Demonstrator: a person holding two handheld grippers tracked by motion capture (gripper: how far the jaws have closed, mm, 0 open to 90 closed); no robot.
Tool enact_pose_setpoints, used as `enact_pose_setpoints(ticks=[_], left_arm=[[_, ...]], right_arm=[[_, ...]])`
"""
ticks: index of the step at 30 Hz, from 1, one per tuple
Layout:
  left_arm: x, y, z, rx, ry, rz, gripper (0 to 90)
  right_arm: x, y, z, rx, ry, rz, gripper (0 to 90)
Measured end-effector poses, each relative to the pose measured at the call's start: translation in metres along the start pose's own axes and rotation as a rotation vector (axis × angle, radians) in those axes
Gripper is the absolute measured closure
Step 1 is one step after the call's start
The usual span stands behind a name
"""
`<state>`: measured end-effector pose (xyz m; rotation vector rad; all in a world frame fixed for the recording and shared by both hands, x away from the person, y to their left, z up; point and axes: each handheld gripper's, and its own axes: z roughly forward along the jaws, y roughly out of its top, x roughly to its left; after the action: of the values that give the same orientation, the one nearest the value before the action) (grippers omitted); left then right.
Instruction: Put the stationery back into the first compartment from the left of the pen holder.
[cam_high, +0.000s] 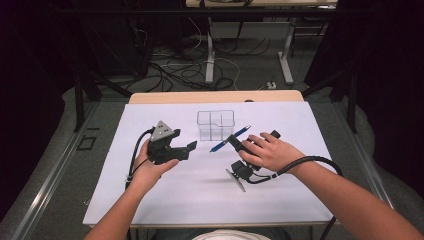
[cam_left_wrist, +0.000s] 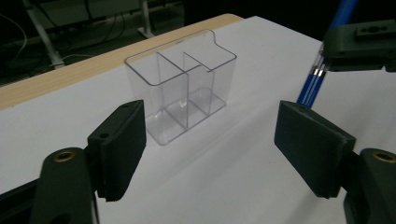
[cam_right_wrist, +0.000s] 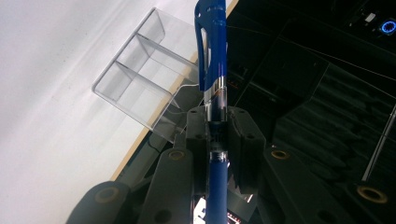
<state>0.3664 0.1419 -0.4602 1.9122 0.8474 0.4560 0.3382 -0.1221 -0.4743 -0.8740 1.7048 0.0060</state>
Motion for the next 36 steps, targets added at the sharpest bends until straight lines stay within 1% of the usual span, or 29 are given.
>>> enact_pose_setpoints(ticks=[1,2,3,4,5,6,7,8,11,12,16,17,19,20,22,23,24,26,27,28,30,31,32,34,35,36], left_arm=[[-0.002,0.002,0.002,0.014,-0.015,0.009,28.2],[-0.005,0.003,0.003,0.023,-0.021,0.021,28.2],[-0.007,0.005,0.005,0.035,-0.026,0.038,32.0],[-0.01,0.006,0.007,0.045,-0.034,0.047,32.0],[-0.012,0.007,0.009,0.048,-0.039,0.062,34.3],[-0.014,0.009,0.01,0.067,-0.047,0.08,35.1],[-0.017,0.011,0.011,0.072,-0.052,0.086,35.5],[-0.018,0.013,0.012,0.088,-0.057,0.109,35.9],[-0.024,0.018,0.018,0.111,-0.076,0.14,37.8],[-0.024,0.018,0.018,0.111,-0.076,0.14,37.8],[-0.028,0.023,0.023,0.158,-0.118,0.165,39.5],[-0.029,0.024,0.025,0.164,-0.12,0.166,39.9],[-0.034,0.028,0.028,0.188,-0.128,0.188,40.5],[-0.034,0.028,0.028,0.188,-0.128,0.188,41.4],[-0.038,0.031,0.031,0.196,-0.133,0.204,44.1],[-0.039,0.032,0.032,0.21,-0.142,0.217,44.1],[-0.041,0.033,0.033,0.213,-0.139,0.226,46.5],[-0.044,0.037,0.036,0.242,-0.155,0.252,48.9],[-0.044,0.037,0.036,0.242,-0.155,0.252,49.9],[-0.045,0.038,0.038,0.245,-0.158,0.257,51.4],[-0.047,0.039,0.04,0.266,-0.171,0.271,52.7],[-0.048,0.04,0.042,0.274,-0.179,0.279,55.0],[-0.049,0.041,0.043,0.292,-0.188,0.283,56.0],[-0.05,0.042,0.046,0.312,-0.183,0.292,57.7],[-0.051,0.042,0.048,0.319,-0.182,0.295,58.7],[-0.052,0.043,0.051,0.344,-0.19,0.296,59.4]], right_arm=[[0.001,0.001,0.0,-0.004,0.003,0.004,79.6],[0.001,0.001,0.0,-0.004,0.003,0.004,79.6],[0.001,0.002,0.0,-0.001,0.006,-0.001,79.6],[0.001,0.002,0.0,-0.001,0.006,-0.001,79.6],[0.001,0.003,0.0,-0.006,0.014,-0.009,79.6],[0.001,0.003,0.0,-0.009,0.014,-0.009,79.6],[0.001,0.003,0.0,-0.008,0.014,-0.009,79.6],[0.001,0.004,0.0,-0.007,0.015,-0.01,79.6],[0.001,0.004,0.0,-0.008,0.015,-0.009,79.6],[0.001,0.005,0.001,-0.007,0.013,-0.018,79.6],[0.002,0.006,0.001,-0.006,0.02,-0.017,79.6],[0.002,0.006,0.0,-0.004,0.021,-0.02,79.6],[0.002,0.006,0.001,-0.013,0.017,-0.022,79.6],[0.002,0.006,0.001,-0.013,0.017,-0.022,79.6],[0.003,0.006,0.002,-0.015,0.012,-0.017,79.6],[0.003,0.006,0.002,-0.015,0.012,-0.017,79.6],[0.003,0.007,0.003,-0.032,0.002,-0.015,79.6],[0.002,0.007,0.002,-0.027,0.005,-0.015,79.6],[0.001,0.008,0.001,-0.013,0.012,-0.021,79.6],[0.001,0.008,0.001,-0.014,0.013,-0.026,79.6],[0.001,0.009,0.001,-0.015,0.012,-0.025,79.6],[0.002,0.009,0.002,-0.026,0.006,-0.022,79.6],[0.002,0.009,0.001,-0.017,0.013,-0.025,79.6],[0.002,0.009,0.003,-0.041,-0.001,-0.037,79.6],[0.002,0.01,0.003,-0.045,-0.003,-0.035,79.6],[0.002,0.01,0.003,-0.044,-0.002,-0.034,79.6]])
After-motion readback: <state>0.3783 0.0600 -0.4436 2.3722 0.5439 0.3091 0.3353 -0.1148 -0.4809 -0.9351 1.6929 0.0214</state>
